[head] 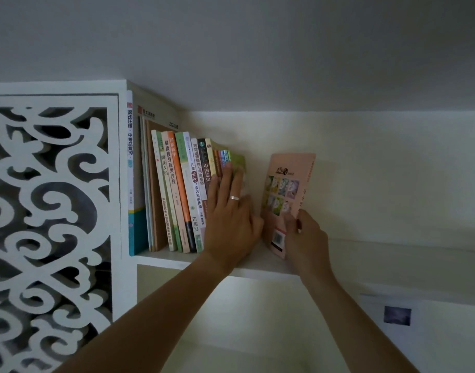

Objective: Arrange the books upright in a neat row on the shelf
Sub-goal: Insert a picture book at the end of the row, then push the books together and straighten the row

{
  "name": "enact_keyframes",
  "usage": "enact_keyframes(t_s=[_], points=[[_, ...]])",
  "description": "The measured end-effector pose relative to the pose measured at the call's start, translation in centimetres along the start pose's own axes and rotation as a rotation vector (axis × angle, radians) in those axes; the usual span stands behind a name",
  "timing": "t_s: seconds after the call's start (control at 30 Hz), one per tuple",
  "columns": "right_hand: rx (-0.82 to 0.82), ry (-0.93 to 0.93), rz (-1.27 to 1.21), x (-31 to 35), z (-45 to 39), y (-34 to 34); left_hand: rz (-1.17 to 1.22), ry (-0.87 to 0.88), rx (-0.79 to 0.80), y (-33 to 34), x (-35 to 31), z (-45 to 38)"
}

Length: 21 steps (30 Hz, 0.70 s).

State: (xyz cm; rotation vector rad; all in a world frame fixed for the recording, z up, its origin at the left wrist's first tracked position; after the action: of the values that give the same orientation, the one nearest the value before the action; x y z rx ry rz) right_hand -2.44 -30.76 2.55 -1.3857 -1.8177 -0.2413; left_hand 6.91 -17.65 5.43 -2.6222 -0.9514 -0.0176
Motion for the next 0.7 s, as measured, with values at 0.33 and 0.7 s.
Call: enact_keyframes(t_s=[0.33, 0.7], points=[[0.394, -0.213, 0.255, 2.2, 1.4, 4.3, 0.136, -0.045, -0.123, -0.4, 0.3, 0.3], [0.449, -0.257, 0.199, 1.8, 1.1, 6.1, 0.155, -0.203, -0.221, -0.6, 1.3, 0.6]])
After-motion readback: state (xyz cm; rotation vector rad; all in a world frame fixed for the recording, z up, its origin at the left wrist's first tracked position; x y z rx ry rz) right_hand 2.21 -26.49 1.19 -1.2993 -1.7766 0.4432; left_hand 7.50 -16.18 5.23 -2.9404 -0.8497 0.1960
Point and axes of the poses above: each hand's wrist, its own z-axis away from the middle knuckle, its own y-axis out of the palm, x = y × z, the point moved 7 cm from there along -z, towards the middle knuckle, and after that the axes turned 5 degrees about x, right-handed, at the moved point
